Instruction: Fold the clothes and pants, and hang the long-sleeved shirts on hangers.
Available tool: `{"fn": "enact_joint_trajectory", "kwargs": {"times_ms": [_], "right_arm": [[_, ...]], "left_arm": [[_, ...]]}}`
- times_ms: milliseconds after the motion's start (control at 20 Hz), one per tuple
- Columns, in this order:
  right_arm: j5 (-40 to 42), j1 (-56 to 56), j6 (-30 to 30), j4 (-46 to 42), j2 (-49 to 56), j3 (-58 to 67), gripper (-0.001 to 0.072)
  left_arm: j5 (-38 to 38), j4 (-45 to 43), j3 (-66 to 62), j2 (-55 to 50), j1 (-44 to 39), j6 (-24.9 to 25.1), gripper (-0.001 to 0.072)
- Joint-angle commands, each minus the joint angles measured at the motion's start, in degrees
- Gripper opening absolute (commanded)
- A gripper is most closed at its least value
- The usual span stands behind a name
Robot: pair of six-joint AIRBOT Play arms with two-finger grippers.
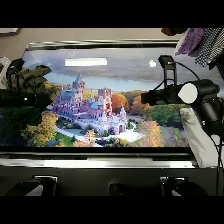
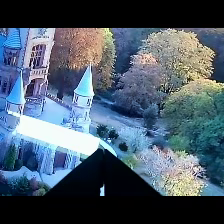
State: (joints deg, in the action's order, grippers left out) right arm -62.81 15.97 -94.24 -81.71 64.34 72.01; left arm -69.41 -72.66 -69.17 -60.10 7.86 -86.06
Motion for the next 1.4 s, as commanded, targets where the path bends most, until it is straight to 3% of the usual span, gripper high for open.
{"fn": "enact_joint_trajectory", "kwargs": {"times_ms": [0, 200, 250, 300, 350, 500, 550, 900, 950, 1100, 1300, 1350], "right_arm": [[0.3, 0.0, 0.0, 0.0, 0.0, 0.1, 0.0035], [1.6, 0.0, 0.0, 0.0, 0.0, 0.1, 0.0035], [1.7, 0.0, 0.0, 0.1, 0.0, 0.1, 0.0035], [1.6, 0.0, 0.0, 0.1, 0.0, 0.1, 0.0035], [1.7, 0.0, 0.0, 0.1, 0.0, 0.1, 0.0035], [0.9, 0.0, 0.0, 0.1, 0.0, 0.1, 0.0035], [0.4, 0.0, 0.0, 0.1, 0.0, 0.0, 0.0035], [-4.8, 0.0, 0.0, 0.1, 0.0, 0.0, 0.0038], [-5.5, 0.0, 0.0, 0.1, 0.0, 0.0, 0.0041], [-6.9, 0.0, 0.0, 0.1, 0.0, 0.0, 0.0152], [-7.3, 0.0, -0.1, 0.3, 0.0, 0.0, 0.0150], [-7.3, 0.0, -0.1, 0.3, 0.0, 0.0, 0.0150]], "left_arm": [[0.0, 0.0, 0.0, 0.0, 0.0, 0.0, 0.0020], [0.5, -0.1, 0.0, -0.1, 0.1, 0.0, 0.0048], [0.9, -0.1, 0.0, -0.3, 0.3, -0.1, 0.0246], [0.7, -1.5, 0.0, -0.7, 0.4, -2.3, 0.0655], [0.2, -5.0, 0.0, -1.0, 0.4, -7.9, 0.0720], [-1.7, -24.0, 0.4, -2.3, 3.3, -26.8, 0.0720], [-1.0, -27.8, 0.7, -3.0, 6.2, -30.1, 0.0720], [8.2, -25.2, 0.6, -17.5, 30.2, -29.9, 0.0720], [9.9, -24.7, 0.6, -19.4, 31.8, -29.9, 0.0720], [15.7, -24.4, 0.6, -24.3, 34.0, -29.9, 0.0720], [20.9, -23.7, 0.6, -28.6, 33.0, -29.7, 0.0716], [20.8, -22.9, 0.6, -29.0, 32.5, -29.4, 0.0512]]}}
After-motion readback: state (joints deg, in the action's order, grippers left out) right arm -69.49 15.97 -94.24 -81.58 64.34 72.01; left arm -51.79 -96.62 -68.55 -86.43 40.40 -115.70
